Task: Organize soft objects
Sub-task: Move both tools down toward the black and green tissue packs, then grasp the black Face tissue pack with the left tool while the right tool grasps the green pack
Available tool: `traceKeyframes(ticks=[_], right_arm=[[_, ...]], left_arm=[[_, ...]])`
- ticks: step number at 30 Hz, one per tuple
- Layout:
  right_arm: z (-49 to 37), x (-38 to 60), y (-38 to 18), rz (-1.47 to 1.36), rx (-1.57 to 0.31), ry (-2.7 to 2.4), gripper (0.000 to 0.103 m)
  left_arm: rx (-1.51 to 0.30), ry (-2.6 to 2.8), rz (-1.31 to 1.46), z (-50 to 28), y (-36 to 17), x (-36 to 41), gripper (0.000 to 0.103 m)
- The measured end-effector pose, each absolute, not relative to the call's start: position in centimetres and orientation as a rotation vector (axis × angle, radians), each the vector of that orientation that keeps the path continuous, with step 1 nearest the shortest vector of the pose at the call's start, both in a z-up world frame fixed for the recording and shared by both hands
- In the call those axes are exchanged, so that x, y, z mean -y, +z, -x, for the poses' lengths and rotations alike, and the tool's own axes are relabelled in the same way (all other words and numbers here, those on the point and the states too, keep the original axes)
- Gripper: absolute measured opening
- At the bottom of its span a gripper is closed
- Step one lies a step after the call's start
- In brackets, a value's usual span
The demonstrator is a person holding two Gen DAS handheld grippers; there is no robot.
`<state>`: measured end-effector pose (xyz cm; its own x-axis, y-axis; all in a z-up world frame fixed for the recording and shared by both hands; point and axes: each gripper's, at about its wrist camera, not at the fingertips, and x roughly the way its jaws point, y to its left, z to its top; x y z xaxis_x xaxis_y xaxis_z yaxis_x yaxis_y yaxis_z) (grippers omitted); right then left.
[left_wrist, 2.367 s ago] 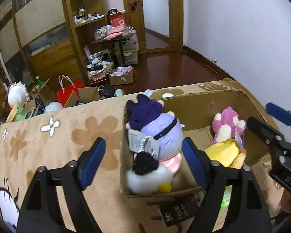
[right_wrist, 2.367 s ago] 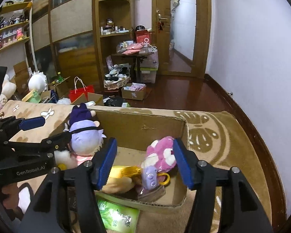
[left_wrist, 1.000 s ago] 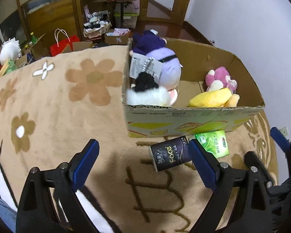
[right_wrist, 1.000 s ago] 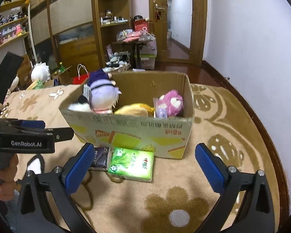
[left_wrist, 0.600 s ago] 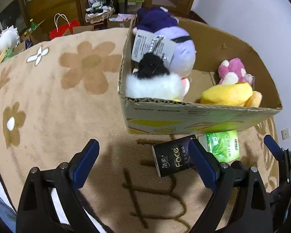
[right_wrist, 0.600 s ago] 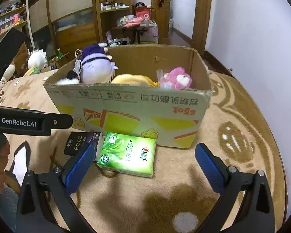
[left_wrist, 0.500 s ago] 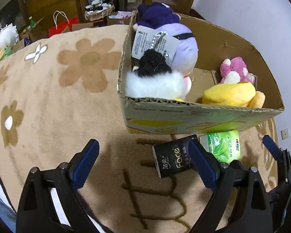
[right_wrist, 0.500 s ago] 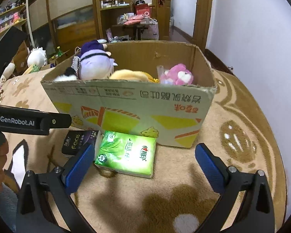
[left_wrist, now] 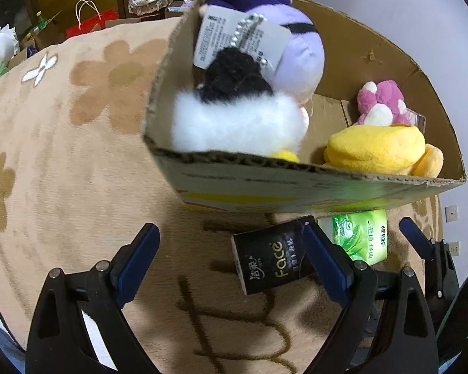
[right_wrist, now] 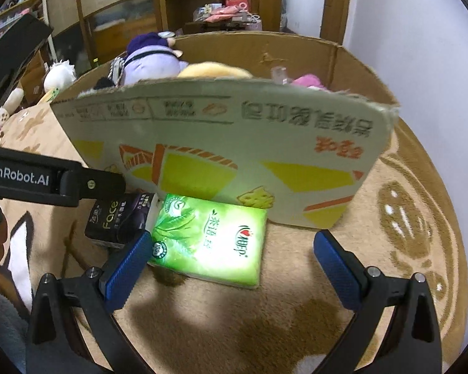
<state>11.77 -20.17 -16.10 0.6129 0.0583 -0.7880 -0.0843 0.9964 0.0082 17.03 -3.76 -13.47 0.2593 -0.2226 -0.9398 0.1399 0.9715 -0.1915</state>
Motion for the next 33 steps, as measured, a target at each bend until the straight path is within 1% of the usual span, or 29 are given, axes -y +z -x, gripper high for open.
traceKeyframes(ticks=[15,24,33], right_arm=[[-13.1,17.8,-18.1,0.115,-0.969,0.05,0.103],[-13.3,17.8,-19.5,0.048,-1.018,0.059,0.103],[-13.2,18.0,-20.6,0.045,-1.007,0.05,0.103]], left_arm=[[-1.337,-0.287,0.049,-17.3,-14.9,6.0,0.092],[-1.374,-0.272,0.041,-18.4,-16.0,6.8,0.092],[-1.384,-0.265,0.015,-19.2,-16.4,7.7,0.092]])
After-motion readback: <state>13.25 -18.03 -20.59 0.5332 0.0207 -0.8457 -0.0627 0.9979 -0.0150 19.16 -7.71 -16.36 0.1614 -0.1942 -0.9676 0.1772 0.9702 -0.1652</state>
